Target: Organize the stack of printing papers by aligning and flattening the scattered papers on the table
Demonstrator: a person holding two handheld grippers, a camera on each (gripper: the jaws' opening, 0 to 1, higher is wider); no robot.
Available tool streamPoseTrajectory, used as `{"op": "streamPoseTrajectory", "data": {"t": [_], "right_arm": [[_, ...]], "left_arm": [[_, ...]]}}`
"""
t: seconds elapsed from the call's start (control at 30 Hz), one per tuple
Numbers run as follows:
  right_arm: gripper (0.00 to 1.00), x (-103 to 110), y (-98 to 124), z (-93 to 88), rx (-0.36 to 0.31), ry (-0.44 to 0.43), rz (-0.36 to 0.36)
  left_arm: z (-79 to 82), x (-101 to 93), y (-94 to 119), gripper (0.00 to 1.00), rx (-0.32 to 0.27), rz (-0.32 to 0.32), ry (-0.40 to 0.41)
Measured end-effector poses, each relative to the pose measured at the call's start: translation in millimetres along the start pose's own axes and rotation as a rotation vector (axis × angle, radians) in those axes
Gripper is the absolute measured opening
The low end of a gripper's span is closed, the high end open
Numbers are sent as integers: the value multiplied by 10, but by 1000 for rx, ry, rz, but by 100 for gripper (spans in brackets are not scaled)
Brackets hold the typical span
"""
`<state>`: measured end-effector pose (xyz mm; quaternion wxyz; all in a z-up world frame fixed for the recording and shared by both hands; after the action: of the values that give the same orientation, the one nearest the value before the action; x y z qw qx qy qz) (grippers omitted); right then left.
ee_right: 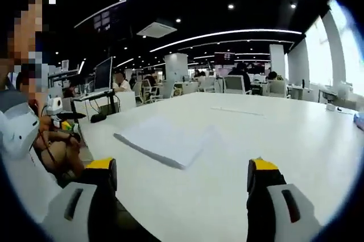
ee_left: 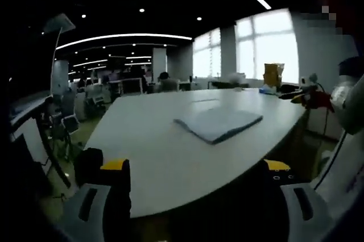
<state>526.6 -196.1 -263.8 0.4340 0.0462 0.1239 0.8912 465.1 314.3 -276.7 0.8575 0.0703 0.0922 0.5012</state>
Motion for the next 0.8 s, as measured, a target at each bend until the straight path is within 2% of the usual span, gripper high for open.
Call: {"op": "streamPoseTrajectory", "data": {"t": [0.07,0.23,0.5,0.8], "right_arm": [[90,25,13,-58,32,32,5],[90,67,74,-180,72,42,15],[90,-7,297,-309,88,41,-39],[90,-4,238,-319,98,41,-31]], "left_arm": [[16,-10,30,97,0,5,-2],[59,-28,107,97,-10,8,-10],[95,16,306,97,-32,42,12],[48,28,326,97,-15,59,0]]}}
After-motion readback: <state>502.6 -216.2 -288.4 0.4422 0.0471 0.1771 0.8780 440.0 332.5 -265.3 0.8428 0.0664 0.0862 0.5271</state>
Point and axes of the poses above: the point that each gripper's makers call its tool centre point, and the gripper's own axes: y roughly backward along the fingers, x roughly to its left, z roughly out of its top, the point moved 6 cm from there along y, roughly backward along the fingers, and after that the axes turned 5 degrees about y, right-handed, at the moved point
